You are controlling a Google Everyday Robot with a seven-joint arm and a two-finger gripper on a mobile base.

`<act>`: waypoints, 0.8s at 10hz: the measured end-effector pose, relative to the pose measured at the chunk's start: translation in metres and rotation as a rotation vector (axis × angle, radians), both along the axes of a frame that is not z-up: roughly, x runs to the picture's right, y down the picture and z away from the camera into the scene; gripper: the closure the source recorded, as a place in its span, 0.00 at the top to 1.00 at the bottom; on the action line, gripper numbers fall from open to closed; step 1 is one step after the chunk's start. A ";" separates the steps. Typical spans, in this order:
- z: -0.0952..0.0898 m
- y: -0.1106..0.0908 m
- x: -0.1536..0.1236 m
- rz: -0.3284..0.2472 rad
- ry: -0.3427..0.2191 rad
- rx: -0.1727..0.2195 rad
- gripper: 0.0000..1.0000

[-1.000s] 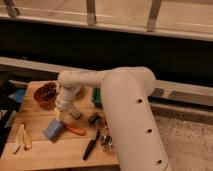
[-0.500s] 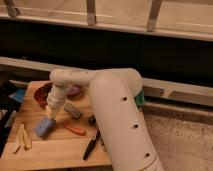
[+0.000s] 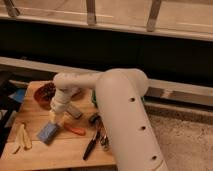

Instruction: Wipe table surface with sponge

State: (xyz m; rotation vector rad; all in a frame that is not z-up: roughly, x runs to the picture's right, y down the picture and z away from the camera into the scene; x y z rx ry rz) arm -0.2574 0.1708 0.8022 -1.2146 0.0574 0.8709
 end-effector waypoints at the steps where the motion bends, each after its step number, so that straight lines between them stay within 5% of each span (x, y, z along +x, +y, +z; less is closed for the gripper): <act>1: 0.003 -0.001 0.013 0.012 0.022 -0.005 0.00; 4: 0.014 -0.027 0.021 0.039 0.049 0.028 0.00; 8: 0.013 -0.050 -0.032 0.027 -0.022 0.067 0.00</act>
